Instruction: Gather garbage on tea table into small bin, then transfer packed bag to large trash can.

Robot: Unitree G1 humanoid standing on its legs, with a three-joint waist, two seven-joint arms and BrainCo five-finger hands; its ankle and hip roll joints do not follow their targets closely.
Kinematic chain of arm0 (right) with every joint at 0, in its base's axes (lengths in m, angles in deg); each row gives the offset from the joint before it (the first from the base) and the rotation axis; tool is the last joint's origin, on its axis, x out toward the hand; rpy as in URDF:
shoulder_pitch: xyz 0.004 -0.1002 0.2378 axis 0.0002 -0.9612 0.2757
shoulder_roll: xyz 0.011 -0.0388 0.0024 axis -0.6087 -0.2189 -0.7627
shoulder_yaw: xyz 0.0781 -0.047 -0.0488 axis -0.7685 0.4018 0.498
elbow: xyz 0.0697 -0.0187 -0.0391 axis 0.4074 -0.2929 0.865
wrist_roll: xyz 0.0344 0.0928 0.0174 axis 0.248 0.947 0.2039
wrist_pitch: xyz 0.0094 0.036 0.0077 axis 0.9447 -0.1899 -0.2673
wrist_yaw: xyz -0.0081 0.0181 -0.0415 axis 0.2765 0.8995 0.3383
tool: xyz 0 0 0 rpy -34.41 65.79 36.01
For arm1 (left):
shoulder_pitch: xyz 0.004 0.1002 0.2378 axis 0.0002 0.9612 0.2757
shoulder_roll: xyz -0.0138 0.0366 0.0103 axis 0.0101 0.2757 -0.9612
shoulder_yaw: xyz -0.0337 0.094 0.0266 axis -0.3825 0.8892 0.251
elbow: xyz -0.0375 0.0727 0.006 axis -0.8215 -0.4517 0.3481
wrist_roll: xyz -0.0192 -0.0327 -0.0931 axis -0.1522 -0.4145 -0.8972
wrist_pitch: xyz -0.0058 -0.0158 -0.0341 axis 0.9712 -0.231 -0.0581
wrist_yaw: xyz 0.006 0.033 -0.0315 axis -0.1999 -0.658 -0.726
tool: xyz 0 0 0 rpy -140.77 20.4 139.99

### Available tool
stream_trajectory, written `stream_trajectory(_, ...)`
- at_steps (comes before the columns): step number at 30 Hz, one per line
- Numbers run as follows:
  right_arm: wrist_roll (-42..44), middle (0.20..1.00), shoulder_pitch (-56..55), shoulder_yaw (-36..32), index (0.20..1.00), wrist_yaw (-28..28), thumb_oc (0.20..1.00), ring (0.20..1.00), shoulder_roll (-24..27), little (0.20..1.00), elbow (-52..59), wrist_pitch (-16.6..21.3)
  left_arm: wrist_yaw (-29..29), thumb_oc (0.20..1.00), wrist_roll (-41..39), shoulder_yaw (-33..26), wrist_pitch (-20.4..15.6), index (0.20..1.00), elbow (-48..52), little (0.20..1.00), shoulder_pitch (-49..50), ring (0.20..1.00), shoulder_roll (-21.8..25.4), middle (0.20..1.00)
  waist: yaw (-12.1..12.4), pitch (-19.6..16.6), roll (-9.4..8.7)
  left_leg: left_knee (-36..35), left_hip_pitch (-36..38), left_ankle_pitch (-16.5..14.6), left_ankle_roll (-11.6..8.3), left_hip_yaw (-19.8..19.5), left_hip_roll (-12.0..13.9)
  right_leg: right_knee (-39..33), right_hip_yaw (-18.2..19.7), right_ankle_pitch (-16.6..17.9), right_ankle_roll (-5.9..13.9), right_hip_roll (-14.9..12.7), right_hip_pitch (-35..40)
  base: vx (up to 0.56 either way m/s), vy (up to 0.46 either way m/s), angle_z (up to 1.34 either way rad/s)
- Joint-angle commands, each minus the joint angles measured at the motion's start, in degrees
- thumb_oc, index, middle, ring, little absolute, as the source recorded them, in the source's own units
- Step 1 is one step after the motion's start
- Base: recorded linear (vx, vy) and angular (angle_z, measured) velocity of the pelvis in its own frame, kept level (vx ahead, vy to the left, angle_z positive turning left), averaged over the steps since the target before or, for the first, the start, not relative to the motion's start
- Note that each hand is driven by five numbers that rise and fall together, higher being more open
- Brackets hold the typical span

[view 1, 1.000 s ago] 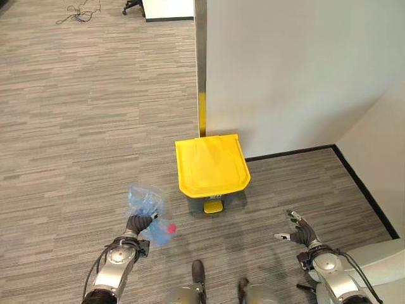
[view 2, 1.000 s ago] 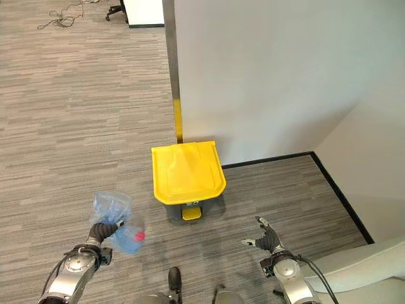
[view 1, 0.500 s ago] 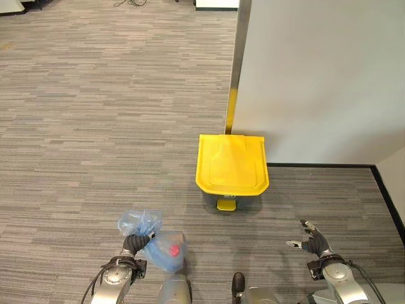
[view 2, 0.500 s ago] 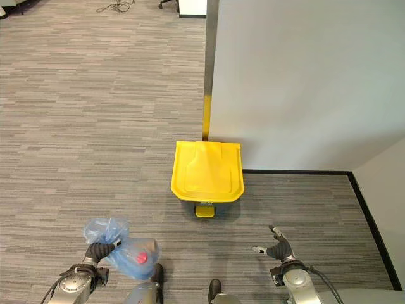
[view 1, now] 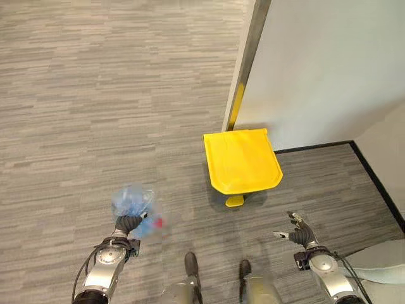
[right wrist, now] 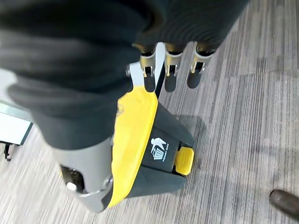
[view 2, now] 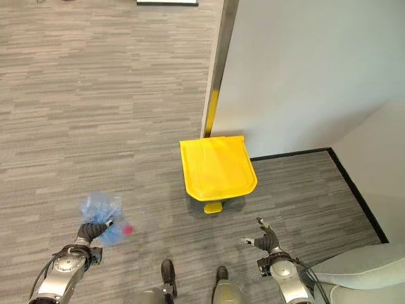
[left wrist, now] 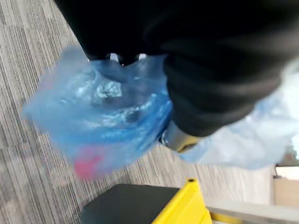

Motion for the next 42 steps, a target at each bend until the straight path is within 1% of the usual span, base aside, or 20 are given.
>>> stream_trajectory(1, 1.50, 1.000, 1.36, -0.17, 1.000, -1.28, 1.000, 1.000, 2.98, 1.000, 0.02, 0.95, 0.35, 0.200, -2.57, -1.20, -3.09, 0.200, 2.85, 0.200, 0.78, 0.200, 0.26, 0.200, 1.13, -1.39, -0.71, 8.75, -1.03, -8.58, -3.63, -5.74, 1.73, -6.29, 1.73, 1.30, -0.80, 3.28, 3.21, 0.10, -0.093, 0.15)
stream_trajectory(8, 2.11, 1.000, -0.74, -2.13, 1.000, -1.36, 1.000, 1.000, 3.79, 1.000, 0.86, 0.97, -0.89, 0.200, -2.37, -0.67, -2.36, 0.200, 2.80, 0.200, 1.96, 0.200, -0.56, 0.200, 0.10, -2.96, -1.11, 8.39, 0.52, -9.04, -4.32, -5.99, 2.23, -11.18, 0.55, 1.73, -1.40, 3.18, 6.97, 0.11, -0.064, 0.21)
stream_trajectory(15, 1.26, 1.000, 0.34, -1.28, 1.000, -1.53, 1.000, 1.000, 3.82, 1.000, 1.52, 0.90, -0.52, 0.200, -1.98, -0.20, -2.27, 0.200, 3.65, 0.200, 1.27, 0.200, 0.24, 0.200, 0.56, -2.37, -1.83, 12.49, -2.41, -11.60, -3.19, -7.51, 0.98, -12.60, 2.41, 1.99, -0.37, 2.09, 7.52, 0.05, 0.073, -0.04)
stream_trajectory(19, 0.78, 1.000, 1.38, -1.06, 1.000, -1.51, 1.000, 1.000, 3.42, 1.000, 2.20, 0.80, -0.15, 0.200, -1.92, -0.35, -2.22, 0.200, 4.02, 0.200, 0.14, 0.200, 1.39, 0.200, 0.57, -1.62, -1.58, 13.00, -3.80, -12.65, -1.71, -7.75, -0.14, -5.70, 4.11, 2.05, 0.88, 1.33, 2.77, 0.05, 0.227, -0.15)
stream_trajectory(20, 0.87, 1.000, 2.32, -0.77, 1.000, -1.72, 1.000, 1.000, 2.97, 1.000, 2.18, 0.78, 0.52, 0.200, -1.74, -1.03, -2.39, 0.200, 4.00, 0.200, -0.57, 0.200, 2.27, 0.200, 0.31, 0.37, -1.36, 12.97, -2.93, -13.44, -0.69, -6.36, -0.24, 3.11, 3.54, 4.10, 2.00, 0.96, -2.24, 0.13, 0.311, -0.17)
stream_trajectory(21, 1.08, 1.000, 2.10, -0.77, 1.000, -1.77, 1.000, 1.000, 2.77, 1.000, 2.18, 0.79, 0.52, 0.200, -1.68, -1.08, -2.42, 0.200, 4.01, 0.200, -0.60, 0.200, 2.41, 0.200, 0.30, 0.67, -1.39, 12.60, -2.05, -13.84, -0.73, -6.02, -0.20, 4.47, 3.18, 3.73, 1.93, 1.39, -3.86, 0.24, 0.293, -0.38)
stream_trajectory(23, 1.82, 1.000, 1.85, -1.10, 1.000, -1.78, 1.000, 1.000, 3.15, 1.000, 2.10, 0.97, 0.70, 0.200, -1.76, -1.58, -2.66, 0.200, 3.84, 0.200, -0.61, 0.200, 2.64, 0.200, -0.38, 1.42, -1.42, 10.75, 1.74, -15.26, -0.85, -6.52, -1.41, 1.09, 0.31, 5.09, 1.40, 2.63, -8.12, 0.46, 0.092, -0.42)
stream_trajectory(24, 2.15, 1.000, 1.42, -1.32, 1.000, -1.62, 1.000, 1.000, 4.09, 1.000, 2.17, 0.83, 0.63, 0.200, -1.99, -1.30, -2.68, 0.200, 3.07, 0.200, -1.44, 0.200, 1.99, 0.200, -2.10, 2.46, -1.27, 10.85, 6.50, -18.81, -1.25, -9.18, -3.72, -8.31, -2.00, 7.89, 2.26, 4.77, -11.51, 0.65, -0.001, 0.46)
stream_trajectory(27, 2.67, 1.000, 0.10, -2.22, 1.000, -1.77, 1.000, 1.000, 4.67, 1.000, 2.66, 0.88, 0.24, 0.200, -1.61, -0.69, -2.76, 0.200, 2.82, 0.200, -2.44, 0.200, 1.51, 0.200, -3.71, 2.67, -1.42, 11.54, 10.32, -22.13, -2.31, -12.57, -4.41, -12.67, -3.15, 9.82, 2.75, 4.71, -14.67, 0.49, -0.108, 0.66)
stream_trajectory(28, 2.80, 1.000, -0.45, -2.48, 1.000, -1.75, 1.000, 1.000, 4.87, 1.000, 2.70, 0.88, 0.07, 0.200, -1.47, -0.43, -2.77, 0.200, 2.95, 0.200, -2.41, 0.200, 1.40, 0.200, -4.29, 2.56, -1.09, 11.93, 11.09, -23.04, -2.51, -13.79, -4.22, -12.90, -2.96, 10.40, 2.73, 4.62, -15.13, 0.52, -0.241, 1.04)
stream_trajectory(29, 3.08, 1.000, -1.06, -2.81, 1.000, -1.53, 1.000, 1.000, 5.35, 1.000, 2.43, 0.98, 0.09, 0.200, -1.49, -0.04, -2.86, 0.200, 2.85, 0.200, -2.72, 0.200, 1.44, 0.200, -5.39, 2.49, -1.06, 12.97, 13.04, -24.67, -2.98, -16.00, -3.85, -11.15, -0.65, 11.99, 2.79, 4.03, -17.52, 0.39, -0.183, 1.92)
stream_trajectory(30, 3.09, 1.000, -1.06, -2.82, 1.000, -1.53, 1.000, 1.000, 5.41, 1.000, 2.41, 1.00, 0.09, 0.200, -1.50, -0.03, -2.87, 0.200, 2.84, 0.200, -2.74, 0.200, 1.39, 0.200, -5.47, 2.48, -0.83, 13.18, 12.96, -24.88, -3.00, -16.09, -3.65, -10.92, -0.84, 11.78, 2.78, 4.12, -17.56, 0.71, -0.435, 1.96)
stream_trajectory(31, 4.20, 1.000, -2.76, -3.75, 1.000, -0.85, 1.000, 1.000, 5.98, 1.000, 2.76, 0.98, -0.40, 0.200, -2.07, 0.01, -2.64, 0.200, 3.18, 0.200, -1.69, 0.200, 1.35, 0.200, -6.37, 0.94, -0.94, 16.62, 15.47, -25.40, -5.45, -16.35, -1.59, -2.72, 2.05, 11.62, 0.79, 3.88, -17.86, 0.61, -0.449, 2.17)
stream_trajectory(32, 4.14, 1.000, -2.61, -3.83, 1.000, -0.99, 1.000, 1.000, 6.08, 1.000, 1.77, 0.74, -0.52, 0.200, -2.33, 0.48, -2.41, 0.200, 2.65, 0.200, -1.09, 0.200, 0.55, 0.200, -7.16, 0.04, -0.03, 18.59, 14.81, -22.70, -6.30, -16.90, 1.03, 0.69, 1.21, 10.04, -0.15, 3.88, -18.97, 0.70, -0.529, 1.32)
stream_trajectory(33, 4.33, 1.000, -2.95, -4.35, 1.000, -1.09, 1.000, 1.000, 6.37, 1.000, 1.39, 0.93, -0.74, 0.200, -2.30, 0.65, -2.55, 0.200, 2.48, 0.200, -0.81, 0.200, 0.11, 0.200, -7.93, -0.89, 0.97, 18.86, 15.00, -19.23, -7.42, -17.32, 2.68, 0.00, 0.75, 8.86, -1.04, 4.40, -18.21, 0.34, -0.324, 0.92)
stream_trajectory(34, 4.88, 1.000, -2.79, -5.01, 1.000, -1.37, 1.000, 1.000, 7.08, 1.000, 0.85, 1.42, -1.08, 0.200, -2.72, 0.95, -2.67, 0.200, 2.16, 0.200, -1.21, 0.200, -0.16, 0.200, -8.61, -1.83, 1.73, 24.03, 11.39, -11.33, -9.12, -16.76, 4.46, -1.65, 0.71, 8.16, -2.25, 4.86, -16.38, 0.25, -0.212, 0.26)
stream_trajectory(36, 5.52, 1.000, -1.98, -4.73, 1.000, -1.96, 1.000, 1.000, 7.82, 1.000, -0.08, 1.82, -0.54, 0.200, -3.35, 1.94, -2.96, 0.200, 1.16, 0.200, -2.76, 0.200, -0.34, 0.200, -9.02, -2.42, 1.49, 23.44, 9.60, -11.07, -8.08, -15.68, 4.37, -4.37, 1.03, 7.32, -2.56, 5.51, -13.92, 0.12, -0.080, 0.19)
stream_trajectory(37, 5.55, 1.000, -1.05, -4.47, 1.000, -2.32, 1.000, 1.000, 8.38, 1.000, -0.83, 1.87, 0.22, 0.200, -2.95, 2.25, -2.48, 0.200, -0.31, 0.200, -3.29, 0.200, -0.81, 0.200, -8.24, -1.64, 1.44, 19.69, 6.17, -14.77, -6.63, -15.11, 2.14, -5.98, 1.74, 7.41, -1.79, 5.47, -12.38, -0.02, 0.048, -0.03)
stream_trajectory(39, 5.33, 1.000, -0.23, -4.19, 1.000, -2.21, 1.000, 1.000, 9.00, 1.000, 0.06, 2.36, -0.40, 0.200, -3.48, 2.85, -3.58, 0.200, 1.68, 0.200, -3.85, 0.200, -0.43, 0.200, -8.23, -0.85, 1.19, 18.29, 6.34, -15.83, -6.61, -14.03, 1.10, -5.96, 2.67, 8.94, -1.05, 5.39, -12.50, -0.08, 0.073, -0.27)
stream_trajectory(42, 4.61, 1.000, -0.12, -4.17, 1.000, -1.77, 1.000, 1.000, 8.49, 1.000, 0.59, 1.93, -0.64, 0.200, -3.52, 2.20, -3.33, 0.200, 1.48, 0.200, -4.31, 0.200, -0.27, 0.200, -7.83, -0.50, -0.03, 16.57, 6.60, -20.32, -4.75, -13.86, -1.18, -6.57, 3.42, 10.59, -0.14, 5.63, -12.62, -0.11, 0.089, -0.62)
